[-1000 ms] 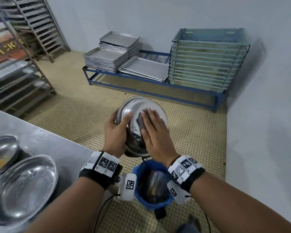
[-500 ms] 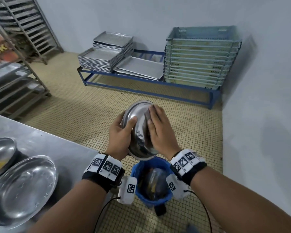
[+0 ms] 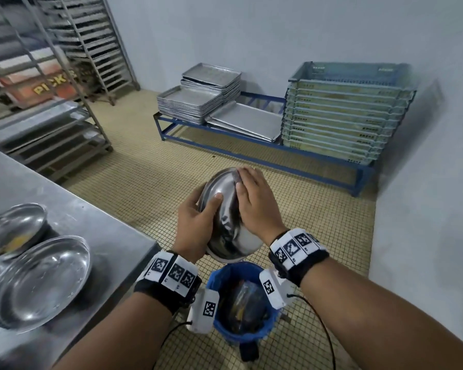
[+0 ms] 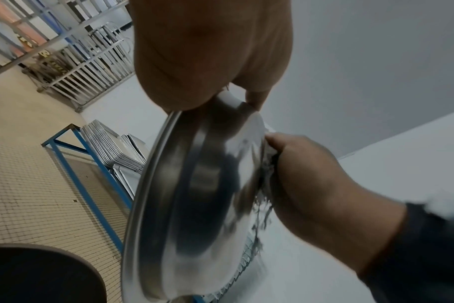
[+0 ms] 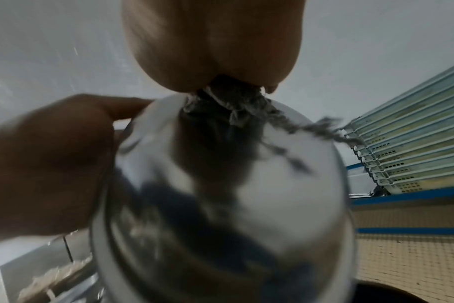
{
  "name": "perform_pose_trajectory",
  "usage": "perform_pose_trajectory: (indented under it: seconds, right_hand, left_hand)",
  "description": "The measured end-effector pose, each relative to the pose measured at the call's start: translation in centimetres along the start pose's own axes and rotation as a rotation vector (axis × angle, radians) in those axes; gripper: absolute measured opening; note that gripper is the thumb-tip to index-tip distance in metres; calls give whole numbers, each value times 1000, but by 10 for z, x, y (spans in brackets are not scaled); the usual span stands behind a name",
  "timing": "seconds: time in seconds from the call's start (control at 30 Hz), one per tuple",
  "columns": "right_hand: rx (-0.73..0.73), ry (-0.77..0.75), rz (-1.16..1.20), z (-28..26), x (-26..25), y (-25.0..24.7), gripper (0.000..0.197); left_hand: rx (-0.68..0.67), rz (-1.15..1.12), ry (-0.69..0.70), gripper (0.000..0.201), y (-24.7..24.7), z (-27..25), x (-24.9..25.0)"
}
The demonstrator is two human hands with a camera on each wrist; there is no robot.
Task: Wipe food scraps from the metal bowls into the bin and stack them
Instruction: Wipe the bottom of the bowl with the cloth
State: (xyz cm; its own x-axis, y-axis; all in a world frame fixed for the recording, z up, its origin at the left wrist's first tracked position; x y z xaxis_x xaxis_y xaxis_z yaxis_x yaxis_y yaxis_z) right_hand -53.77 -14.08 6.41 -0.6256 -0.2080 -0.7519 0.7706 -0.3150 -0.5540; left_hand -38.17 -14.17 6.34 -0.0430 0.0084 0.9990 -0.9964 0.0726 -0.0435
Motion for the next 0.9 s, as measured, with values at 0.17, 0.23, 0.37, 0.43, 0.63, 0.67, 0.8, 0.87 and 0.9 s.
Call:
perform_pose_trajectory:
  seconds: [0.17,0.23,0.37,0.43,0.63,0.67,0.8,0.87,0.9]
  right_hand:
    - [-75,-190,-58,-32,-6,8,57]
    - [-145,-261,-102,-62,1,20,56]
    - [-154,-161,-27,-76,21,24,57]
    - [-104,-23,33,-57,26,19,58]
    - [-57,-60,25,-20,-1,9,55]
    - [-76,-125,3,-28,-6,13,56]
    - [-115,-320,-95,-82,-2,34,56]
    - [-90,-286,-51,-99,13,37,56]
    - [-72,-212,0,-102,21,36,57]
  left_hand:
    - [83,-62,-30,29,-1,4,9]
    - [135,-75,-41,32,-7,7,11]
    - [149,-57,-20,31,-11,6,12]
    - [114,-42,-27,36,-7,2,9]
    - [76,-19,-25,21,0,-1,9]
    - [81,-39,-31,21,-1,1,10]
    - [169,-124,-78,34,-18,12,14]
    - [185,-170,-97,37,-25,14,12]
    - [187,-183,-105,36,-28,14,10]
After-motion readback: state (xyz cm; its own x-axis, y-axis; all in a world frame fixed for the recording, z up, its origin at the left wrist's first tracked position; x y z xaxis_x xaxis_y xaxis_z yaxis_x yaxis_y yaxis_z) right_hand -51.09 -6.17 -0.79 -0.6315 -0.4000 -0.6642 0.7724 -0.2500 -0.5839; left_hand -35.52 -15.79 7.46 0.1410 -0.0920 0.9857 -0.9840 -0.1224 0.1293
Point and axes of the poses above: each hand's wrist, its own z-axis towards the middle knuckle, its own y-axis out of the palm, x = y × z, the point moved 5 cm from there along z, towards the middle knuckle, and after that the axes turned 7 degrees about z, right-handed, at the moved point
